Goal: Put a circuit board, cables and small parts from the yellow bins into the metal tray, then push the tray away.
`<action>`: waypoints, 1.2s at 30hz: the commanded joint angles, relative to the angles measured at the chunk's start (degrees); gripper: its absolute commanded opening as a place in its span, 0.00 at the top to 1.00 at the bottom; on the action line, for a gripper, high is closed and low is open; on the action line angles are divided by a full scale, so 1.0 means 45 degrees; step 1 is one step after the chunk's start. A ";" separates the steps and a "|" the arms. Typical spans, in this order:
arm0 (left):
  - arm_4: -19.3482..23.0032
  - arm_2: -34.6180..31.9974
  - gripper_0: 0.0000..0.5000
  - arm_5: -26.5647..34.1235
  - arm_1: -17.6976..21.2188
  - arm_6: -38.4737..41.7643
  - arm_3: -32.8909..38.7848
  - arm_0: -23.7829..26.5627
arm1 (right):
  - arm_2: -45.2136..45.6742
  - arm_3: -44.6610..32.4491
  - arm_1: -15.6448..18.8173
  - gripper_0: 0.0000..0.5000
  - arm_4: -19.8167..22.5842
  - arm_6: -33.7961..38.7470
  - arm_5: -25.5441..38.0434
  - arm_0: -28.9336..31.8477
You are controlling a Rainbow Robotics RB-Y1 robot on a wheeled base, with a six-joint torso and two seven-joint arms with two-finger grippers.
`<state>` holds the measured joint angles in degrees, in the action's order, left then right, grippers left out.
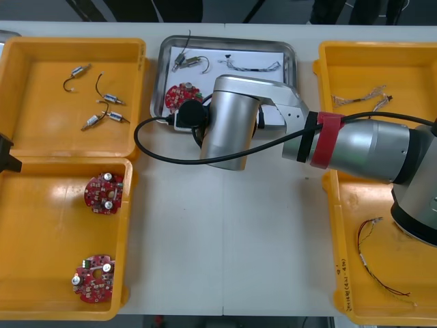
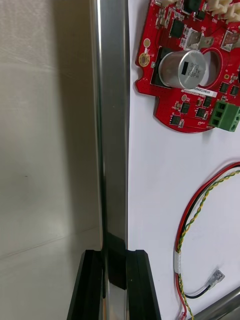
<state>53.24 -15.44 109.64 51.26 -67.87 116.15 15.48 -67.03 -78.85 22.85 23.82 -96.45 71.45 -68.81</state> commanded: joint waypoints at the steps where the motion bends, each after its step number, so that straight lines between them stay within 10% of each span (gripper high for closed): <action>1: 0.0103 -0.0397 0.00 0.0080 0.0523 -0.1247 0.0341 -0.0179 | -0.0124 0.0218 0.0177 1.00 0.0058 -0.0267 -0.0391 -0.0802; 9: 0.0103 -0.0397 0.00 0.0080 0.0523 -0.1247 0.0341 -0.0179 | -0.0124 0.0687 0.0216 0.97 0.0039 -0.0540 -0.0898 -0.0841; 13: 0.0103 -0.0397 0.00 0.0080 0.0523 -0.1247 0.0341 -0.0179 | -0.0124 0.0707 0.0216 0.35 0.0000 -0.0638 -0.0918 -0.0841; 14: 0.0103 -0.0397 0.00 0.0080 0.0523 -0.1247 0.0341 -0.0179 | -0.0105 0.0707 0.0216 0.00 0.0000 -0.0657 -0.0898 -0.0841; 36: 0.0103 -0.0397 0.00 0.0080 0.0523 -0.1247 0.0341 -0.0179 | 0.3450 -0.3649 0.0216 0.00 0.0937 -0.0189 0.4043 0.1268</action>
<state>53.24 -15.44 109.64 51.26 -67.95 116.18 15.48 -57.94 -89.83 23.00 27.77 -96.77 86.02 -66.13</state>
